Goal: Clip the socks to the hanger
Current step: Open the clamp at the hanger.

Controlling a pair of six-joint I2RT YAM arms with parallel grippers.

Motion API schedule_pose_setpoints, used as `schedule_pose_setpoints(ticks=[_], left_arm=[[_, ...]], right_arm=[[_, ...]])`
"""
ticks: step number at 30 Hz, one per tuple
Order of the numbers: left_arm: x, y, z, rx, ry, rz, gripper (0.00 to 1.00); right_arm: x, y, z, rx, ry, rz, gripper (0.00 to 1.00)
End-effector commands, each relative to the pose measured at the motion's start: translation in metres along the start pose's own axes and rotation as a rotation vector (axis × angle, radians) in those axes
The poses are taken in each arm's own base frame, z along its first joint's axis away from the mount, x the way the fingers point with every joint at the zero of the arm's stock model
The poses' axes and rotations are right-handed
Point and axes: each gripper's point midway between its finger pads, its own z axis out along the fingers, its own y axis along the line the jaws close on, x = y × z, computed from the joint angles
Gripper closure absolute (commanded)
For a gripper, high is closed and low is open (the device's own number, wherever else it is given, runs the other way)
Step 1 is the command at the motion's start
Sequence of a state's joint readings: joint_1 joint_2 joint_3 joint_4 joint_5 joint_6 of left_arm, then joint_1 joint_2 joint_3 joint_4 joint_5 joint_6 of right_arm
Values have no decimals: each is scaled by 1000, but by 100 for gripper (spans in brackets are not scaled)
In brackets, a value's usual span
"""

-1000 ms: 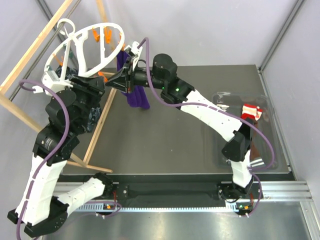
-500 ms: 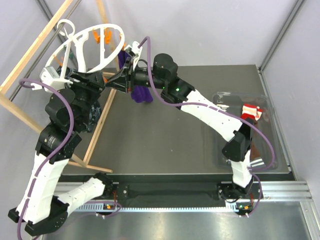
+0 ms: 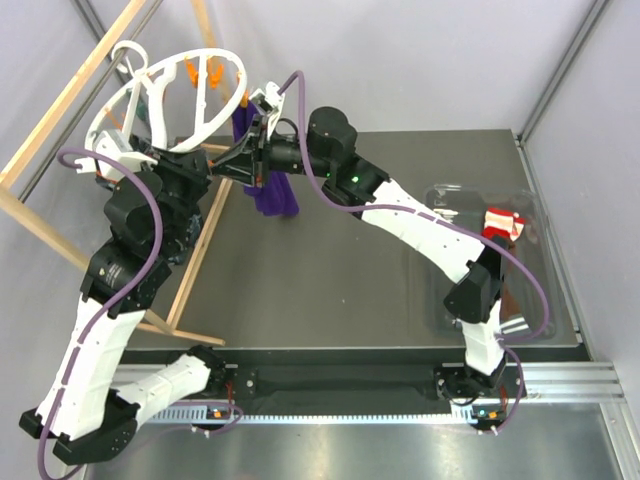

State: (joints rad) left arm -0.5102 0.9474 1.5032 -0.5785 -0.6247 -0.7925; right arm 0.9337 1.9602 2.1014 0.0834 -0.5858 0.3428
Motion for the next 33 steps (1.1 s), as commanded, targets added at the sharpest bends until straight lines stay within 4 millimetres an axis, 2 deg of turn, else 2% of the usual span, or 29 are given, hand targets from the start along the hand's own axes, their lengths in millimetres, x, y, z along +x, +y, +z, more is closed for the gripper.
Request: schedule_pose_setpoints(ticks=[1,3,4,5,6,7,8,9,10,11,12,13,14,15,16,17,18,19,20,21,22,23,24,25,26,29,30,31,33], left_arm=[[-9,-7,2,24,-37,-3,79],[-9,-7,2,25,-38,1,90],[-9,-6,2,22,-37,1,100],[-9,-5,2,20,-36,3,100],[-9,-5,1,22,-36,1,100],[-7,-4,1,18,-30,4,100],[-9,-5,0,20,-34,1,100],[-7,-4,0,19,-28,3,100],[-8,-4,0,21,-28,4,100],[-7,-4,0,20,-25,4,100],[-7,-4,0,21,-24,4,100],[-6,-5,-1,25,-19,6,100],[-6,-5,-1,29,-17,9,100],[-5,-5,-1,29,-13,17,100],[-6,-5,-2,30,-14,17,100],[-6,-5,-2,33,-11,19,100],[-6,-5,-3,35,-11,24,100],[-6,-6,-5,41,-9,27,100],[-7,-5,-6,45,-8,33,100],[-5,-4,-6,45,-4,39,100],[-4,-3,-6,45,-2,43,100],[-7,-4,-8,57,-12,37,100],[-2,-1,-7,54,-6,43,100],[-2,-1,-8,59,-8,38,100],[-4,-3,-10,75,-14,26,100],[4,-5,-8,100,5,29,100],[6,-5,-8,102,12,34,100],[8,-5,-7,102,16,38,100],[13,-5,-6,109,31,48,100]], right_arm=[[-41,28,-11,-59,-79,-59,100],[-40,27,-11,-48,-77,-55,98],[-40,25,-12,-38,-75,-54,89],[-39,22,-13,-20,-64,-50,64],[-38,21,-14,-5,-58,-51,55],[-35,13,-16,38,-54,-46,49],[-42,14,-21,62,-62,-53,39],[-40,2,-27,145,-54,-45,33],[-29,-7,-31,198,-28,-29,27],[-38,-6,-45,244,-39,-34,20],[-17,-26,-58,352,-1,-5,18],[-31,-18,-76,386,-24,-15,15],[-28,-30,-92,450,-20,-2,11],[2,-47,-112,548,44,35,10],[-10,-42,-135,590,27,35,9],[-8,-57,-159,668,29,58,8],[17,-74,-186,769,81,91,8],[19,-72,-216,834,103,113,8],[23,-92,-254,951,110,135,8],[56,-104,-292,1070,183,176,8],[52,-100,-321,1137,160,179,8],[55,-114,-362,1252,149,199,8],[78,-118,-392,1330,188,233,8],[81,-112,-417,1392,184,253,9],[94,-116,-451,1499,176,294,9],[103,-108,-496,1623,150,322,13],[114,-107,-511,1680,165,346,14],[117,-104,-526,1736,149,372,16],[135,-101,-547,1803,177,413,19]])
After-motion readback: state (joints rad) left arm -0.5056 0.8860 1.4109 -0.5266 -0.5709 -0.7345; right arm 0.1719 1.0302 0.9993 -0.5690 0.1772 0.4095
